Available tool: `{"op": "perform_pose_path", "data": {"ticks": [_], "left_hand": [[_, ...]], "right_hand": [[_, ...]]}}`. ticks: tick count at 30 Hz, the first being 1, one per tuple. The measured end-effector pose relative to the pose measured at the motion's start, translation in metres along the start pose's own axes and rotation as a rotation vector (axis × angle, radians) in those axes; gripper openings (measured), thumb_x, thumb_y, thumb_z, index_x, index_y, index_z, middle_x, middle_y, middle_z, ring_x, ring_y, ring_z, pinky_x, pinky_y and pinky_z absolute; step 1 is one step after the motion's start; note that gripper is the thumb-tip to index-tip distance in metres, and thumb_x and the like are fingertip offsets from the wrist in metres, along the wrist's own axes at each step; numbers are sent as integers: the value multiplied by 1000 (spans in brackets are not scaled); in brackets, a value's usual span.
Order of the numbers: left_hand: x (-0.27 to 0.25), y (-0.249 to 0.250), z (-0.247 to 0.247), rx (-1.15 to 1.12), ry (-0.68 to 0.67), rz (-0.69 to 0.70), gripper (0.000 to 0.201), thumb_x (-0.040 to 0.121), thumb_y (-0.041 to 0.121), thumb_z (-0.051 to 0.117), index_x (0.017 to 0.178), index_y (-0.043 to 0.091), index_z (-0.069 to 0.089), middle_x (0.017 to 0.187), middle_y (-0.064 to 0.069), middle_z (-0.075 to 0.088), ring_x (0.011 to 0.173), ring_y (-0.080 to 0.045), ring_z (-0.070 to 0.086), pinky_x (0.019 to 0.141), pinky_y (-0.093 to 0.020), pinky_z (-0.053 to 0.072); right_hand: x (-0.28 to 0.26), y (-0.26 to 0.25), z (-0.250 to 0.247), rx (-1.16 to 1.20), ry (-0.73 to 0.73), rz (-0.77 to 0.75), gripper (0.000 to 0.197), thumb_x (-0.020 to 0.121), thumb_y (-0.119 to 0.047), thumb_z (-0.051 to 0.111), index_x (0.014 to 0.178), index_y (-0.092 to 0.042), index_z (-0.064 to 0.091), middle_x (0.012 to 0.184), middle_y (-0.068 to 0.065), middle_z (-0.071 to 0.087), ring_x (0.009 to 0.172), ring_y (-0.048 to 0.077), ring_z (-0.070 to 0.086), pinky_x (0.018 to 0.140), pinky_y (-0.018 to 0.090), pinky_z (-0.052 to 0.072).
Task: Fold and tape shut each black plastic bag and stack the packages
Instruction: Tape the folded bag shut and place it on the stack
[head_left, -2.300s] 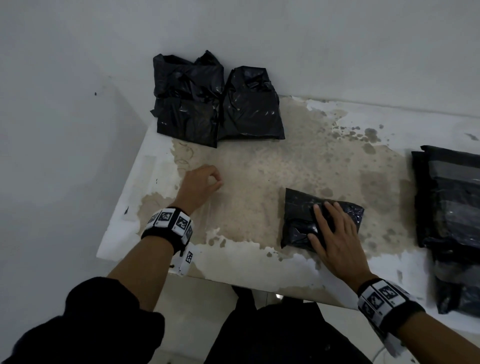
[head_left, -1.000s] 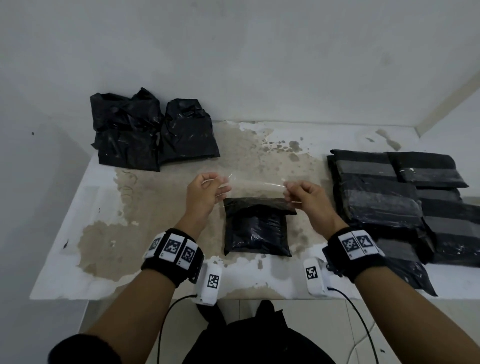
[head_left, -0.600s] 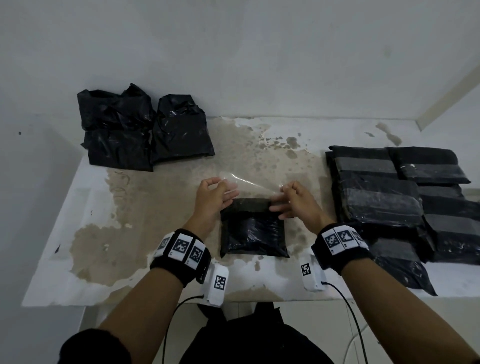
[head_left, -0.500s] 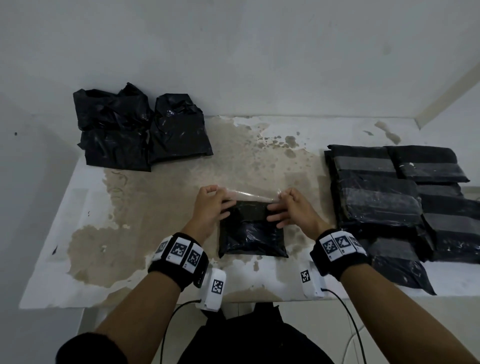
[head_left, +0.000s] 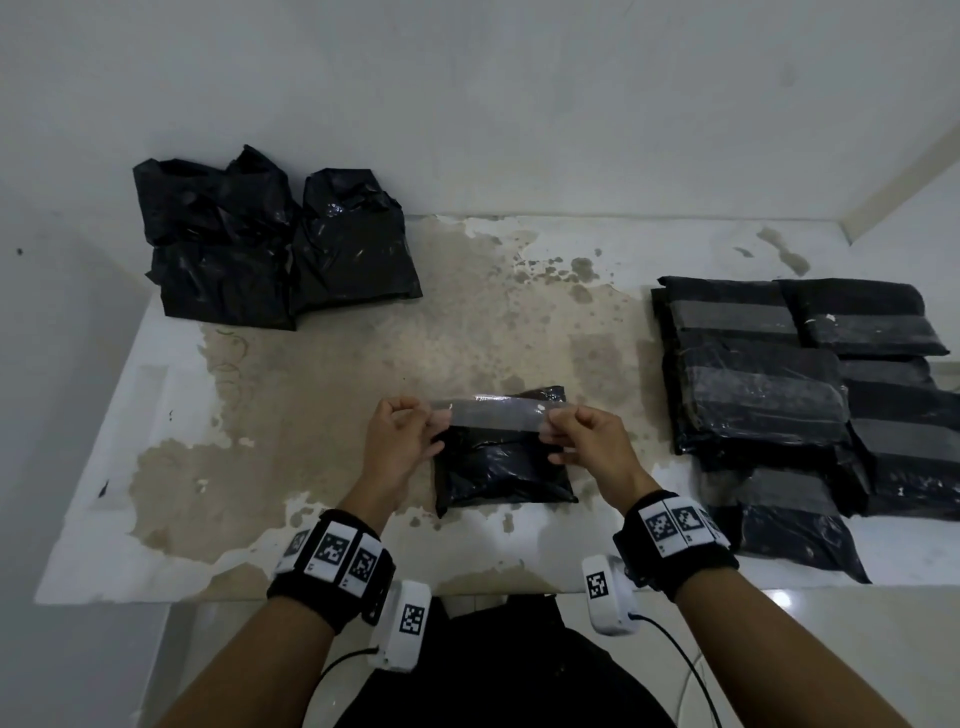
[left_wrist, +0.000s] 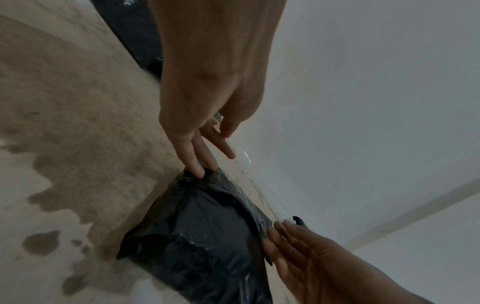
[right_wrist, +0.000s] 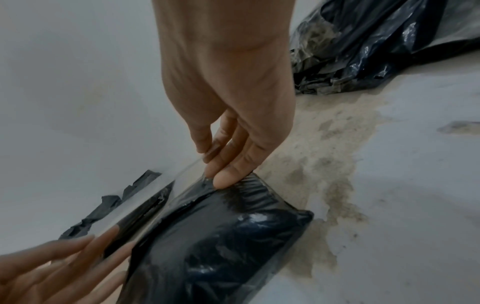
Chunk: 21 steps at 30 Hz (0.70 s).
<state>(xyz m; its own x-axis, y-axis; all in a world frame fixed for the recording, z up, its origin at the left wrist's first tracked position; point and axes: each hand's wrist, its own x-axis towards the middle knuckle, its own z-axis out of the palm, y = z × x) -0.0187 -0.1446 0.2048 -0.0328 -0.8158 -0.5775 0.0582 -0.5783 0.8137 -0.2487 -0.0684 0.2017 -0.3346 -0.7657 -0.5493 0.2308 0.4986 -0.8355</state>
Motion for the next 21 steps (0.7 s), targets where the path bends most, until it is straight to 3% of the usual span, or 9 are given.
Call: {"op": "perform_pose_path", "data": {"ticks": [2,7,11,13,17,21], "left_hand": [[-1,-3,-1,15,13,31,9,101,14,57,103,17,49,85,2,77,101,-21,72,91,-42,58],[-5,-10,1,30,28,88,5,101,13,58,100,16,54,90,-3,78,101,-17,72,92,-36,55],[-12,-20,-1,-32,63,89,6,99,10,60,96,13,55,88,-6,77,98,-19,73,91,-31,55],[-14,-22,-4,-37,52,95,8,98,9,61,94,11,54,86,-5,77,92,-15,73,85,-26,56],[-16,-25,-7,37,36,134,20,92,8,71,85,11,53,61,16,62,63,5,60,63,-13,47],[-19,-31,-13,105,8,152,23,90,14,74,80,15,54,63,18,59,65,4,56,63,-12,45]], "right_hand": [[0,3,0,-4,4,1,17,99,-13,63,99,2,69,89,13,76,85,22,73,64,28,61],[2,7,-2,-7,3,-6,16,100,-11,62,86,-4,66,76,8,68,79,24,74,65,27,61],[2,16,-4,-35,-9,-21,14,100,-11,62,95,1,67,75,6,66,76,19,69,67,28,60],[1,21,-4,-76,1,-41,14,100,-9,61,97,2,68,74,5,66,72,16,65,66,27,59],[-1,25,-5,-89,6,-41,13,100,-9,61,93,0,69,73,5,65,69,14,62,65,26,58],[-2,28,-7,-131,-1,-43,16,101,-10,60,98,3,69,74,3,64,70,13,61,62,22,55]]}}
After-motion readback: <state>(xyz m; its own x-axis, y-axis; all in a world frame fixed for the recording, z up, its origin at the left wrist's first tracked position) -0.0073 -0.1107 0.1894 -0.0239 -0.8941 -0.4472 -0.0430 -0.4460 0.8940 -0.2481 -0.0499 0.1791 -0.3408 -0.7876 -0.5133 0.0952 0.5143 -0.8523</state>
